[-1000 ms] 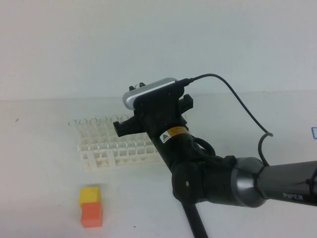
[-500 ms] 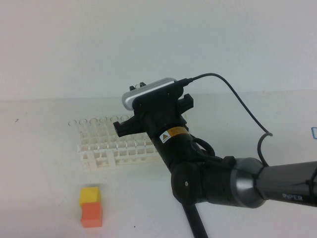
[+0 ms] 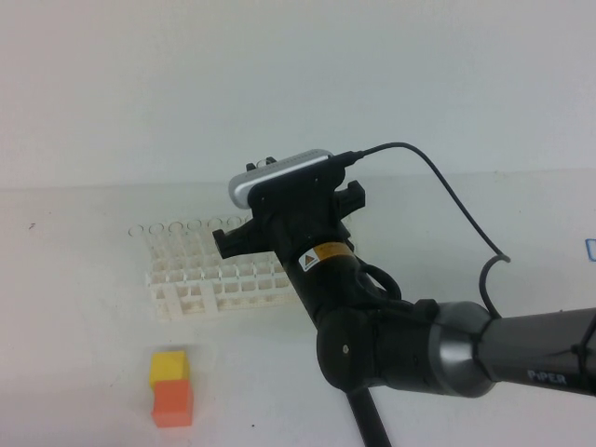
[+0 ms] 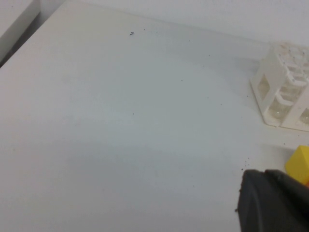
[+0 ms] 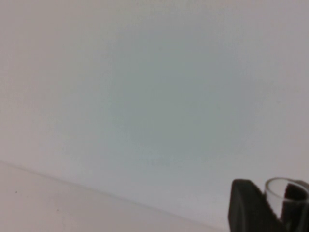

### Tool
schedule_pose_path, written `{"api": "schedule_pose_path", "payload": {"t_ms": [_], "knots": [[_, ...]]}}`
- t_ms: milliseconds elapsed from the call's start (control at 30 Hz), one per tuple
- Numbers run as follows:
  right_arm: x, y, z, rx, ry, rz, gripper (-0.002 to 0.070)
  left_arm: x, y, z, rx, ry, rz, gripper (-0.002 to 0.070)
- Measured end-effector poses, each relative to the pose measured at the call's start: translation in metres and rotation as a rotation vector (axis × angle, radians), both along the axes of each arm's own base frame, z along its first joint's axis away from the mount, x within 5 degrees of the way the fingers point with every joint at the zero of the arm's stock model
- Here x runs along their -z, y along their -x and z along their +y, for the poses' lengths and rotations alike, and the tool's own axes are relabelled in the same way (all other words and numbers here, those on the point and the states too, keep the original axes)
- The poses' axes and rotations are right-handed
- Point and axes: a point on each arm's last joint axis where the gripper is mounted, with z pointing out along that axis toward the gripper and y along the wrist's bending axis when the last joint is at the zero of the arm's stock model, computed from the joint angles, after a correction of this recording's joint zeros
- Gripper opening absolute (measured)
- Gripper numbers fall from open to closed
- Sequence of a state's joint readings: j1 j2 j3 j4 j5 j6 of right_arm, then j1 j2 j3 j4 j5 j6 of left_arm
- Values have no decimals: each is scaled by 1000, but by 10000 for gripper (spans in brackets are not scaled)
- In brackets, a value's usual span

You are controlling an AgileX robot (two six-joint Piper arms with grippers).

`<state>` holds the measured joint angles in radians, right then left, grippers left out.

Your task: Place the test tubes

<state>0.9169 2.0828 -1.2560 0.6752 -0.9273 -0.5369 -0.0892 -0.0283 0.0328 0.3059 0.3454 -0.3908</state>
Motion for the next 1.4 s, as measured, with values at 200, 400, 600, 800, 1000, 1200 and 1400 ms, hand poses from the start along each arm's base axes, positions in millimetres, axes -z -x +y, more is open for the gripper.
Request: {"api": "schedule_pose_path", "payload": {"t_ms": [200, 400, 600, 800, 1000, 1200, 1400], "knots": [[1, 2, 2, 2, 9, 4, 126, 0, 0, 0, 0, 0, 0, -1], [5, 4, 2, 2, 16, 14, 126, 0, 0, 0, 0, 0, 0, -1], [12, 6, -2, 11, 4, 37, 126, 0, 0, 0, 0, 0, 0, -1], [12, 5, -2, 19, -11, 36, 126, 0, 0, 0, 0, 0, 0, -1], [24, 4, -1, 21, -2, 54, 126, 0, 0, 0, 0, 0, 0, -1], [26, 4, -1, 22, -4, 51, 126, 0, 0, 0, 0, 0, 0, -1], [30, 3, -1, 26, 2, 35, 126, 0, 0, 0, 0, 0, 0, -1]]}}
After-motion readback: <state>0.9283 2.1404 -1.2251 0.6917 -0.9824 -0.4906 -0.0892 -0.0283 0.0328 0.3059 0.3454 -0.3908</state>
